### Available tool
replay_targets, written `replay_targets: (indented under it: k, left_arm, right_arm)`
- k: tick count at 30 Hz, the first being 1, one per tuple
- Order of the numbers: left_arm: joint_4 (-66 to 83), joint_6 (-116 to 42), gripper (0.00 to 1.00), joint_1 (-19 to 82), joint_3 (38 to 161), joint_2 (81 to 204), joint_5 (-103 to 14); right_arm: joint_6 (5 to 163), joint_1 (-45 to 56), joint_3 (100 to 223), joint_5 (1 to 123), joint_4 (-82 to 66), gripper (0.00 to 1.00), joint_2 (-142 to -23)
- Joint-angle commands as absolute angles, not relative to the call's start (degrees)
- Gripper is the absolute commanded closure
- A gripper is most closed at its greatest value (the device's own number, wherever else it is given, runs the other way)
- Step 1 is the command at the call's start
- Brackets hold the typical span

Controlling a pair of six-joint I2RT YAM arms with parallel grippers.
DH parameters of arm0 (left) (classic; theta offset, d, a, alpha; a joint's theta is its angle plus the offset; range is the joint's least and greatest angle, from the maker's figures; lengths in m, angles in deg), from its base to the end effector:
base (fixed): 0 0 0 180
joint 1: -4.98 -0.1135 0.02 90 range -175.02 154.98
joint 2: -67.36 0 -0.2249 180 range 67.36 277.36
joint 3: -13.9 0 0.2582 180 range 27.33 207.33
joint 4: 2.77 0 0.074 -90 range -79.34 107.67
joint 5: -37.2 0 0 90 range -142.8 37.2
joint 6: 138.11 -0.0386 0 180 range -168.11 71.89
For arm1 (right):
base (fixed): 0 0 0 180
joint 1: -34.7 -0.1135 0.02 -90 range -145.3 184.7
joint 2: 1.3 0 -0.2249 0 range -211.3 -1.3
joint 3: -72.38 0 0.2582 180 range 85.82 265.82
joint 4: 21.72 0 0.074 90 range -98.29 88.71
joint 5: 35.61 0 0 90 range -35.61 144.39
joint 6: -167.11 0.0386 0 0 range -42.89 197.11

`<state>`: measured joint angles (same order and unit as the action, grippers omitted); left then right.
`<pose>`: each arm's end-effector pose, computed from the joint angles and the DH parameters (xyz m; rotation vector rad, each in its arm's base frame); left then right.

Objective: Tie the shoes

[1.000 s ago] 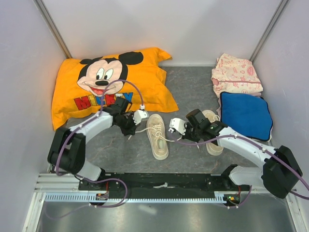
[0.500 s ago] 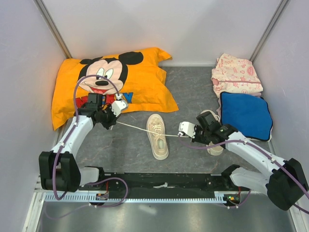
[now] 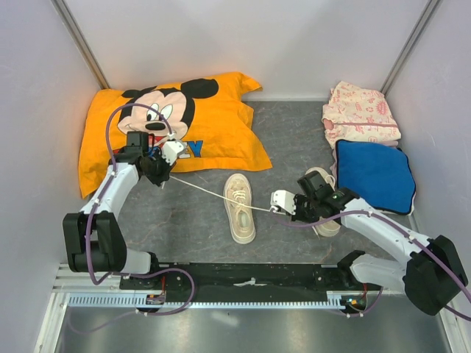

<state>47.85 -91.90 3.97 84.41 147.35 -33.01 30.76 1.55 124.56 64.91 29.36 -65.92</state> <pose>0.2908 -0.0079 0.1968 1.0319 2.3116 -0.1505 0.1851 0.1293 0.1609 -1.7434 2.0062 0.1712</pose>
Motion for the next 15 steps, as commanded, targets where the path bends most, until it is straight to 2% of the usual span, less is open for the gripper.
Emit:
replay_targets:
  k: [1, 5, 10, 15]
  left_arm:
    - [46.9, -93.9, 0.99, 2.7, 85.7, 147.9, -35.7]
    - [47.4, -92.5, 0.98, 2.6, 86.9, 149.8, -32.9]
    - [50.6, -93.0, 0.98, 3.6, 87.2, 150.9, -24.3]
    - [50.3, -95.3, 0.98, 8.1, 83.2, 151.9, -26.5]
  right_arm:
    - [27.0, 1.7, 124.7, 64.7, 32.6, 1.0, -64.7]
    - [25.3, 1.5, 123.9, 67.5, 32.6, 1.0, -64.1]
    - [29.4, 0.9, 128.2, 67.9, 28.6, 1.0, -71.5]
    - [31.2, 0.9, 128.8, 65.0, 23.4, 1.0, -77.6]
